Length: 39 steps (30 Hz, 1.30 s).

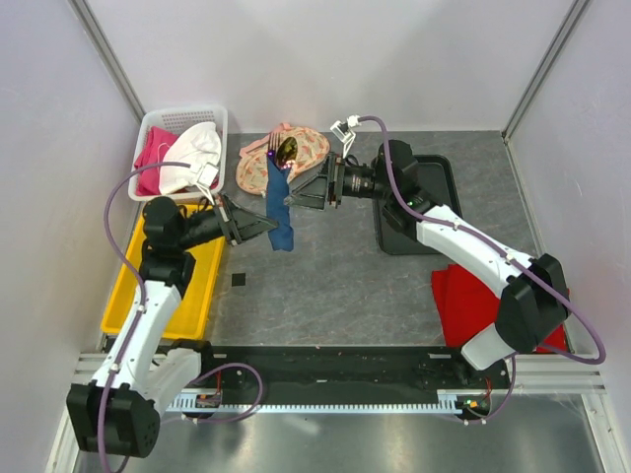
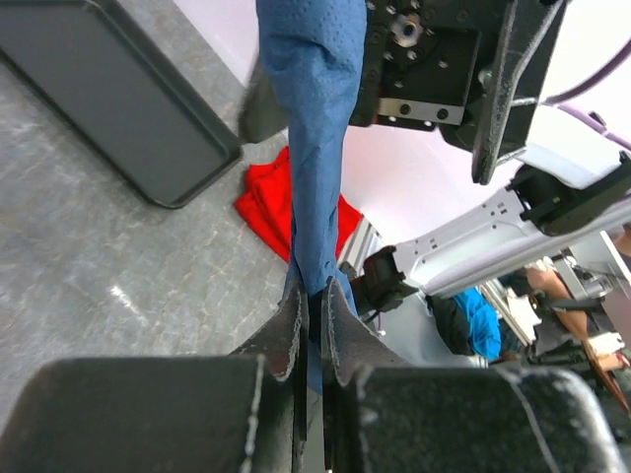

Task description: Place the utensils on the paper napkin and roll it up

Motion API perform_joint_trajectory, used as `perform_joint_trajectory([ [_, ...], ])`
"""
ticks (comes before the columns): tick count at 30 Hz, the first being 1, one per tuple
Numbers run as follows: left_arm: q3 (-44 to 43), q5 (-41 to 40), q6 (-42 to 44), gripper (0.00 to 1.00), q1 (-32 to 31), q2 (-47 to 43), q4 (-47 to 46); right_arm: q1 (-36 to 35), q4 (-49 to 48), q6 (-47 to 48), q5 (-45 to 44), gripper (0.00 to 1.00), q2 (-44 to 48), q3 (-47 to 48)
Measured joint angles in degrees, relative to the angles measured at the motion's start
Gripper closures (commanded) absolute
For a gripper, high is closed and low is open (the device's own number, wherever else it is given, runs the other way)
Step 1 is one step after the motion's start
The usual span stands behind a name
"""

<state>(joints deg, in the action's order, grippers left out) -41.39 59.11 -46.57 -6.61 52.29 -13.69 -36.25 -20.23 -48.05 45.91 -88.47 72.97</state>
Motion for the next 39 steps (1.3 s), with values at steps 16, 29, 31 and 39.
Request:
perform_joint_trajectory([
  [16,-28.00,19.87,60.78,0.98,34.36,22.36,62.31,2.03,4.22,2.05,-0.87,0.02,0.00,0.15],
  [29,-34.32,9.22,99.34,0.98,48.72,40.00,88.39,1.99,4.17,2.03,-0.83,0.02,0.00,0.15],
  [31,-33.70,7.06,101.61,0.98,49.62,40.61,88.85,1.99,4.17,2.03,-0.83,0.02,0.00,0.13],
  [39,-28.76,-1.11,109.11,0.98,55.23,43.93,89.88,1.99,4.04,2.03,-0.79,0.02,0.00,-0.39],
])
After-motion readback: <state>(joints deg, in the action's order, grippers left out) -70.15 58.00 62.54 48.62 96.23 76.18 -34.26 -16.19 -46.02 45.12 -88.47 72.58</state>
